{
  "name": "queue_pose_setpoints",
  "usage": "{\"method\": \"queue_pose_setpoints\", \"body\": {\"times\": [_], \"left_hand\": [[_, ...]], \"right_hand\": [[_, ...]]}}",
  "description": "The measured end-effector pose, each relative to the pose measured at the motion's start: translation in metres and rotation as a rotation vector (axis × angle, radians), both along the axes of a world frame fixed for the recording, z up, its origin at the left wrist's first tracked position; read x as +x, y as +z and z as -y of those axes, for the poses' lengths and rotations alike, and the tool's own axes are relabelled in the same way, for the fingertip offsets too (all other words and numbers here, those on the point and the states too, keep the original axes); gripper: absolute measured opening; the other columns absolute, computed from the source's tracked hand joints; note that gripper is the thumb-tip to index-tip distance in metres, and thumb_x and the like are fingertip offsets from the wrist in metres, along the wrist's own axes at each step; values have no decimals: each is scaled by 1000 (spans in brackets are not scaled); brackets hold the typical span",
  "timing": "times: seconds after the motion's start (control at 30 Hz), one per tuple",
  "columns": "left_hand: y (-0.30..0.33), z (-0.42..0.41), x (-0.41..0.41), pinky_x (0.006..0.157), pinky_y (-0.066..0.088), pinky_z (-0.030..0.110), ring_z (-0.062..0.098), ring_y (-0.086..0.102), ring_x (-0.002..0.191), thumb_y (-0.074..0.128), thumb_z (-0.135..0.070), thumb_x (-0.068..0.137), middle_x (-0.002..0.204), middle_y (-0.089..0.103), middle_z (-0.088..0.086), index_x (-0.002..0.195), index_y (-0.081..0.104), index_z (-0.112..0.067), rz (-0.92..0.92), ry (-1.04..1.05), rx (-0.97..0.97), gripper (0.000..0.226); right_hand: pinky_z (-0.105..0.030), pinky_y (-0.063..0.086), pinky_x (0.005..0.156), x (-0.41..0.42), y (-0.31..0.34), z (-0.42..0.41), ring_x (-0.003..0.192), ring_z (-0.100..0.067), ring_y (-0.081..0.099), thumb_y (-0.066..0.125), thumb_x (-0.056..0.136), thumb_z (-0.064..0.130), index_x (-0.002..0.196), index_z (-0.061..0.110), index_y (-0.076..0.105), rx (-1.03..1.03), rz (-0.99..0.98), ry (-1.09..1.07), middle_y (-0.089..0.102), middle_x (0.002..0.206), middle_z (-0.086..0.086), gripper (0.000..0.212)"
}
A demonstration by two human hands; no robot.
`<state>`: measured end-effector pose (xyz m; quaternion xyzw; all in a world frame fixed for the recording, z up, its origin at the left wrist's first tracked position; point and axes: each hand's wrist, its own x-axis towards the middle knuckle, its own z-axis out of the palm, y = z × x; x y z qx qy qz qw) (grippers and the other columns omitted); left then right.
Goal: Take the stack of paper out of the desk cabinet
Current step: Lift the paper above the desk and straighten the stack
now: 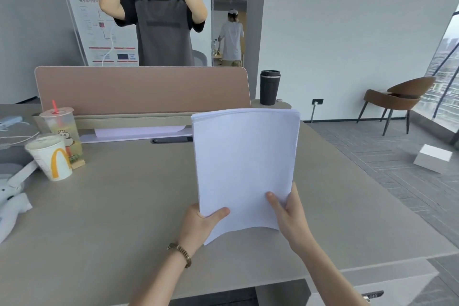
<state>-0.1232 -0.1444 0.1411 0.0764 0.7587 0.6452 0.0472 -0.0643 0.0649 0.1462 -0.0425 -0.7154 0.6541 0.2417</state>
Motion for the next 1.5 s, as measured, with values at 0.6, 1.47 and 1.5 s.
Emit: {"method": "queue_pose_setpoints", "body": {"times": [0.6, 1.47, 1.5], "left_hand": [[28, -89, -4, 77, 56, 26, 5, 73, 91, 86, -15, 70, 100, 76, -12, 105, 65, -26, -4, -13, 20, 43], [-1, -274, -66, 52, 50, 30, 24, 66, 76, 59, -19, 81, 94, 67, 4, 98, 52, -13, 9, -90, -305, 20], [-3, -277, -72, 56, 52, 30, 24, 66, 78, 60, -18, 80, 94, 68, 4, 97, 53, -12, -1, -86, -315, 20]], "right_hand": [[-30, 54, 62, 5, 12, -89, 80, -19, 70, 75, 85, 22, 99, 9, 59, 9, 191, -164, 72, 97, -6, 25], [-33, 50, 84, -69, -12, -283, 105, -27, 65, 79, 78, 26, 129, 19, 62, 303, 438, -295, 70, 114, -4, 54], [-34, 51, 86, -75, -14, -286, 104, -26, 66, 78, 78, 25, 128, 19, 63, 324, 448, -297, 71, 113, -4, 52]]}}
